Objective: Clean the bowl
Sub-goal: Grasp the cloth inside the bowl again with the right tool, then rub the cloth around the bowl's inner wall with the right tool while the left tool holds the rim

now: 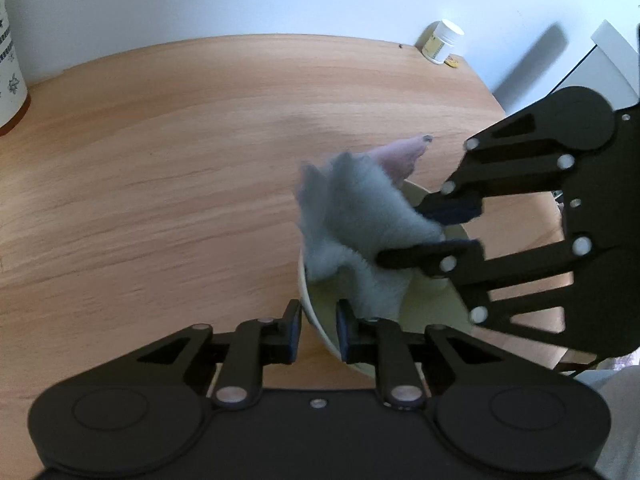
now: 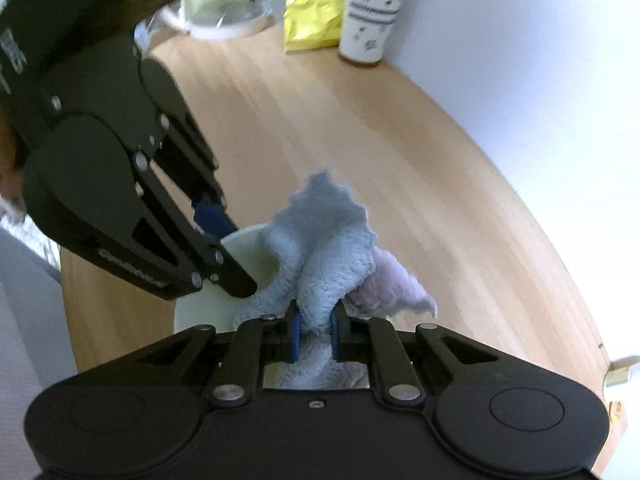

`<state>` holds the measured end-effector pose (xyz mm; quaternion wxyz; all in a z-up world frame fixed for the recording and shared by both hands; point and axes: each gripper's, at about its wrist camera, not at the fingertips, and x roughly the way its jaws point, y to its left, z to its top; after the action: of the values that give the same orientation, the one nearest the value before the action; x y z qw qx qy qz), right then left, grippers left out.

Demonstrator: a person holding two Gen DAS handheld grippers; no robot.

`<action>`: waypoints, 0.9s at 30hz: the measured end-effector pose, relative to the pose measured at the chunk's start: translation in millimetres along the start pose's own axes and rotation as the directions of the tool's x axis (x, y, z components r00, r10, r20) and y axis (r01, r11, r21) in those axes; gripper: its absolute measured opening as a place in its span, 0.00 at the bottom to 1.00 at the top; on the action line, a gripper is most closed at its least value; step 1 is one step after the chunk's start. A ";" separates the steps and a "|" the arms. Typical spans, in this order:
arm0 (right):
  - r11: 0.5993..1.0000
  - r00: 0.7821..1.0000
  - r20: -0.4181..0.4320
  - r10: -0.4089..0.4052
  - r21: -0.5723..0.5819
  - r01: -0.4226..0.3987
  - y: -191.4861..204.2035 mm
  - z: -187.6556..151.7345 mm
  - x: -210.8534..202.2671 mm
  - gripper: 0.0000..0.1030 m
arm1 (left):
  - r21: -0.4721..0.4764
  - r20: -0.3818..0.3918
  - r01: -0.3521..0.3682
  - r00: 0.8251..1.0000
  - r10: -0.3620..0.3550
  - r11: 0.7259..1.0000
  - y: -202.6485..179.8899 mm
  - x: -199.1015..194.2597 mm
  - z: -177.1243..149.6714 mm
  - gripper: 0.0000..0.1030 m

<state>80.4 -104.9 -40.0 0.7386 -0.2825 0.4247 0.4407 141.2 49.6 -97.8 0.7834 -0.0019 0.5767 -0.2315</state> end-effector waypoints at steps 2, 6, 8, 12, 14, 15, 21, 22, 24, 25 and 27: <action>1.000 1.000 0.013 -0.011 -0.007 0.011 1.2 1.4 0.5 0.15 | 0.033 0.005 -0.008 1.000 0.007 0.999 -2.5 -0.9 -1.2 0.17; 0.998 0.999 0.028 -0.027 -0.053 0.028 3.4 2.1 1.3 0.15 | 0.081 0.012 -0.014 1.000 0.013 0.997 -4.8 -2.4 -3.4 0.17; 0.997 0.999 0.025 -0.024 -0.078 0.026 3.3 6.9 7.3 0.15 | 0.086 0.014 -0.014 1.000 0.013 0.996 -4.0 -2.7 -4.3 0.17; 0.995 1.000 0.009 -0.005 -0.099 0.006 -1.2 11.8 14.1 0.15 | 0.096 0.019 -0.016 1.000 0.014 0.995 -2.3 -3.3 -6.2 0.18; 0.995 1.000 -0.004 0.007 -0.104 -0.007 -1.5 14.1 19.0 0.15 | 0.101 0.021 -0.017 1.000 0.015 0.995 -1.5 -3.6 -7.1 0.18; 0.994 1.000 -0.010 0.012 -0.106 -0.013 -1.8 16.7 23.9 0.15 | 0.103 0.022 -0.017 1.000 0.015 0.995 -1.1 -3.7 -7.5 0.18; 0.997 0.997 -0.046 0.063 -0.049 -0.065 -8.3 20.7 41.5 0.15 | 0.118 0.029 -0.020 0.999 0.016 0.993 1.3 -4.6 -10.3 0.18; 0.996 0.996 -0.052 0.070 -0.043 -0.072 -9.1 20.6 42.3 0.14 | 0.121 0.030 -0.020 0.999 0.017 0.992 1.7 -4.8 -10.7 0.18; 0.995 0.994 -0.072 0.083 -0.040 -0.086 -10.1 22.5 46.3 0.14 | 0.119 0.033 -0.021 0.999 0.017 0.993 1.9 -3.9 -10.3 0.18; 0.995 0.992 -0.085 0.092 -0.039 -0.096 -10.7 23.5 48.4 0.14 | 0.118 0.035 -0.017 0.999 0.013 0.993 1.8 -3.3 -9.8 0.18; 0.993 0.989 -0.106 0.104 -0.044 -0.109 -11.3 24.1 50.4 0.14 | 0.113 0.041 -0.011 0.999 0.006 0.994 2.8 -3.9 -8.9 0.18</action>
<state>112.3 -70.2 -72.0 0.6839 -0.3000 0.4658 0.4746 133.3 55.9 -98.0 0.7949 0.0404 0.5465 -0.2603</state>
